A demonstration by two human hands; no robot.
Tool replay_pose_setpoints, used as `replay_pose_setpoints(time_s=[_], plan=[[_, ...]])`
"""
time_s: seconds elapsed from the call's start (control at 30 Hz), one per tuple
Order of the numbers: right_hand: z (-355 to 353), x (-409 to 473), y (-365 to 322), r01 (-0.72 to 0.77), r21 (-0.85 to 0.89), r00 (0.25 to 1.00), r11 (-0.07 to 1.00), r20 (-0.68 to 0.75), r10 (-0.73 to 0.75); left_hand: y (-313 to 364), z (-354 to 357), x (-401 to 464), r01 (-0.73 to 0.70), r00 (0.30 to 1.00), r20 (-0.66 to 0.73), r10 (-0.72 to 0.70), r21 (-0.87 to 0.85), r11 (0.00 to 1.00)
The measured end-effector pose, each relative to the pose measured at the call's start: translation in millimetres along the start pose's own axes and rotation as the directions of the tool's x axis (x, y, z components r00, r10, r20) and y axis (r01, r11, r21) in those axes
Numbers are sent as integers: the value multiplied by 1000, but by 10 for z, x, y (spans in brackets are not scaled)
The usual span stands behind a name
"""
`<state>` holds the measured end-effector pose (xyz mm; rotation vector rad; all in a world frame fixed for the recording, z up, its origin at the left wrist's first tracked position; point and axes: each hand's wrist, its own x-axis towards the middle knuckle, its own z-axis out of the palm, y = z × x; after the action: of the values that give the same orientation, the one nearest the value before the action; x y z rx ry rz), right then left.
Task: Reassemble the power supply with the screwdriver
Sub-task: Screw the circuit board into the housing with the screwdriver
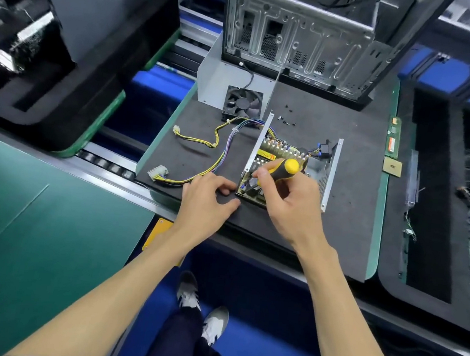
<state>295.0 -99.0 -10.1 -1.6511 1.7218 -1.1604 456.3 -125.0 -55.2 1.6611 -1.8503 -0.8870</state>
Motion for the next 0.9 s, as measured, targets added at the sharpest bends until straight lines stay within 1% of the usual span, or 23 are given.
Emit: replay_pose_setpoints(time_s=[0.2,0.5,0.6,0.73,0.77,0.8,0.83,0.9], plan=[[44,24,32,46,-28,999,999,5,-46,-9,-29,6,-11,999,43,11,9,1000],[22,85,-10,64,-87,996,994,60,-59,-26,-34,33,-18,998,62,18,2,1000],[33,100,-27,51,-82,997,995,70,-46,-28,-37,40,-23,997,72,23,-3,1000],[33,139,-24,75,-76,992,994,105,-66,-18,-108,64,-29,987,162,25,21,999],[34,146,-20,87,-80,991,993,112,-78,4,-144,63,-27,989,143,26,1,1000],[36,149,-19,100,-83,989,991,115,-91,40,-198,63,-31,996,80,35,-40,999],[41,154,-17,113,-85,988,990,113,-104,98,-268,66,-56,998,-13,56,-88,994],[60,172,-30,140,-74,986,987,97,-132,270,-441,74,-180,972,-182,151,-155,971]])
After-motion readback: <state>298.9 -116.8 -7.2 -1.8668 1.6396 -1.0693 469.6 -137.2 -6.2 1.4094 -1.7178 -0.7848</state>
